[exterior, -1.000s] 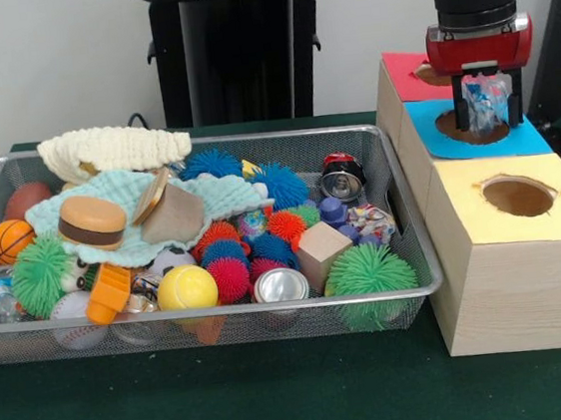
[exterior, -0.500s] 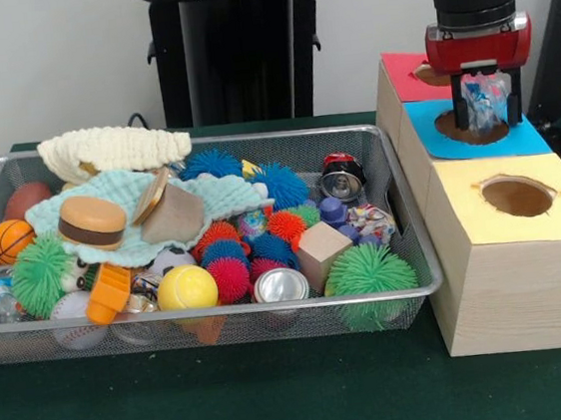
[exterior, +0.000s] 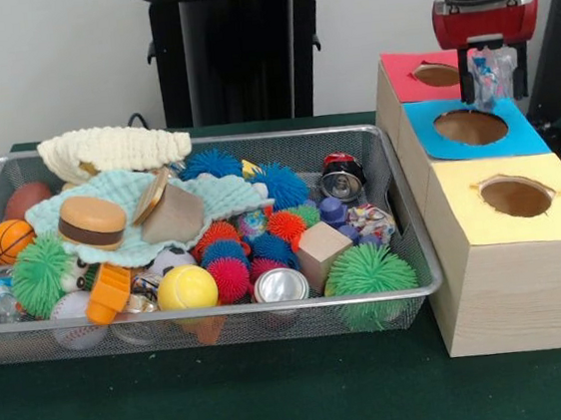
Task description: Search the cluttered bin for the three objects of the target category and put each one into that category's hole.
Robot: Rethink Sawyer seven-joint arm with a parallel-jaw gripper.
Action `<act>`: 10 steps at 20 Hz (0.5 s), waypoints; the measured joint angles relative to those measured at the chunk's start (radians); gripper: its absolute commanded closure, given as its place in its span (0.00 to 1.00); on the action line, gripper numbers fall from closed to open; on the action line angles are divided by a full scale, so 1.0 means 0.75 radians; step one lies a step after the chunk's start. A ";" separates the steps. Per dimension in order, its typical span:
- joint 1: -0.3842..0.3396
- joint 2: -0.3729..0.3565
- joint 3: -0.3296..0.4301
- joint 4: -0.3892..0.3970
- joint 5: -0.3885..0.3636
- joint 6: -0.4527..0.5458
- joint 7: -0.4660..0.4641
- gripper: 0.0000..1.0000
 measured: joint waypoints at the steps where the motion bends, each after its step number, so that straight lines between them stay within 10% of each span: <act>1: 0.005 -0.003 0.000 0.007 0.005 0.004 0.000 0.00; 10: 0.165 -0.009 -0.021 0.059 0.019 0.016 0.000 0.00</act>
